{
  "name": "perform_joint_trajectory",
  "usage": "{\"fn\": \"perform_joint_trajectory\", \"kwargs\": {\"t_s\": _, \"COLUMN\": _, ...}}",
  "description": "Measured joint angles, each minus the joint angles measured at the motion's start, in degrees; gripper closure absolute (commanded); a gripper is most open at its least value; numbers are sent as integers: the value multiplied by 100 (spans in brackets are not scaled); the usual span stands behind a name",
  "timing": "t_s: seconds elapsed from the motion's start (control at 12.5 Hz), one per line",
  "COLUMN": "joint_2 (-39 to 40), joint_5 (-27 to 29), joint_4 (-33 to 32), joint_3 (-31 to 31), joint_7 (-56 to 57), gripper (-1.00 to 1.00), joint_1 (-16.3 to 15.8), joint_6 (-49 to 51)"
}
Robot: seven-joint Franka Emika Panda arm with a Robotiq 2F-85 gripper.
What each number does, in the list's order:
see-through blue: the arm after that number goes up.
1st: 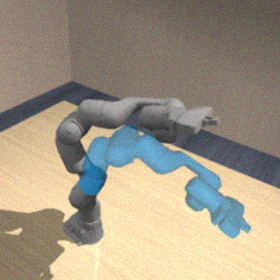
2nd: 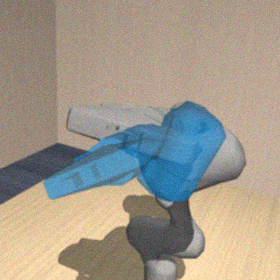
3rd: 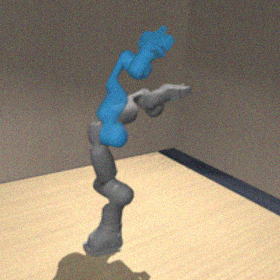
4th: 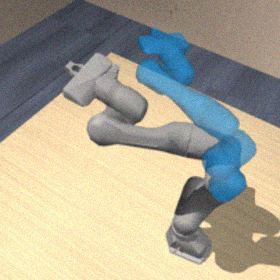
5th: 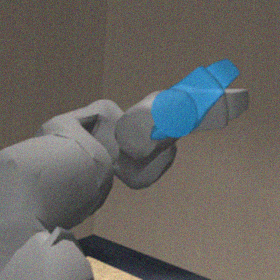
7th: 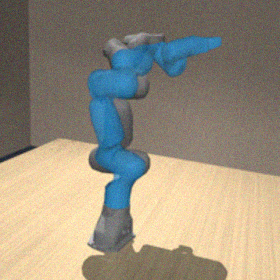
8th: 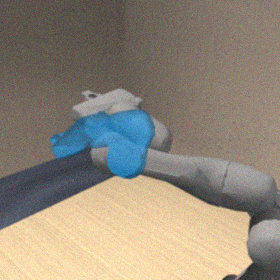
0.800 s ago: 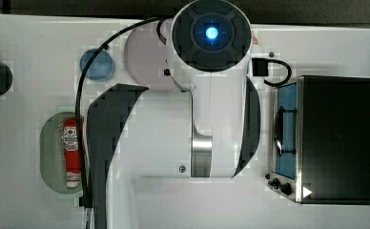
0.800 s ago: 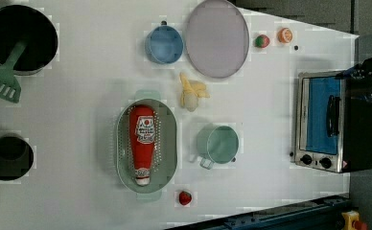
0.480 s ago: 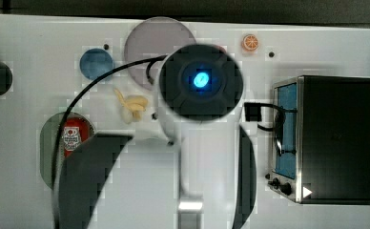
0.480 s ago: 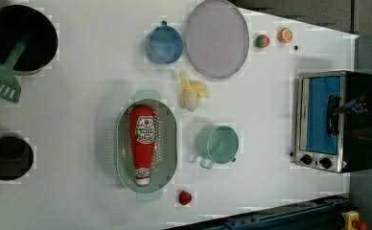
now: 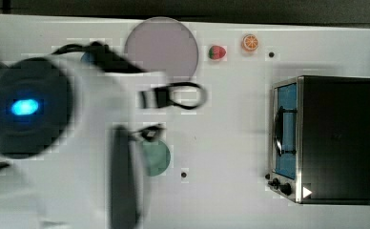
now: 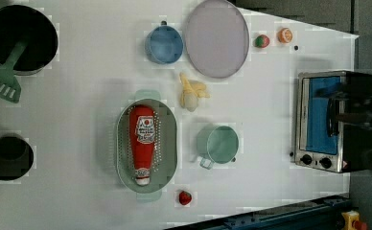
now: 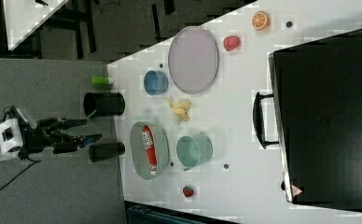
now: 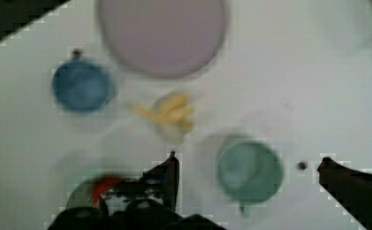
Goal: Pick ketchup from strainer and place it on the table
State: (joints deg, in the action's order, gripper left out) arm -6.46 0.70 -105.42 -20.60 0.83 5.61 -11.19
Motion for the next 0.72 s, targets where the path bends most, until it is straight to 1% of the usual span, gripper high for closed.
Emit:
{"fn": "perform_joint_trajectory", "kwargs": {"t_s": 0.16, "joint_2": 324, "joint_5": 50, "joint_4": -17, "joint_3": -536, "joint_7": -16, "gripper": -100, "joint_1": -186, "joint_6": -165}}
{"fn": "perform_joint_trajectory", "kwargs": {"t_s": 0.32, "joint_2": 649, "joint_5": -37, "joint_4": -73, "joint_3": -1185, "joint_7": -30, "gripper": -100, "joint_1": -268, "joint_6": -376}}
{"fn": "perform_joint_trajectory", "kwargs": {"t_s": 0.48, "joint_2": 1002, "joint_5": -6, "joint_4": -101, "joint_3": -1742, "joint_7": -37, "gripper": -100, "joint_1": -360, "joint_6": -558}}
{"fn": "perform_joint_trajectory", "kwargs": {"t_s": 0.56, "joint_2": 1155, "joint_5": 38, "joint_4": -157, "joint_3": -1949, "joint_7": -37, "gripper": -100, "joint_1": -423, "joint_6": -764}}
{"fn": "perform_joint_trajectory", "kwargs": {"t_s": 0.72, "joint_2": 1325, "joint_5": 2, "joint_4": -526, "joint_3": -2147, "joint_7": -40, "gripper": -100, "joint_1": -564, "joint_6": -1523}}
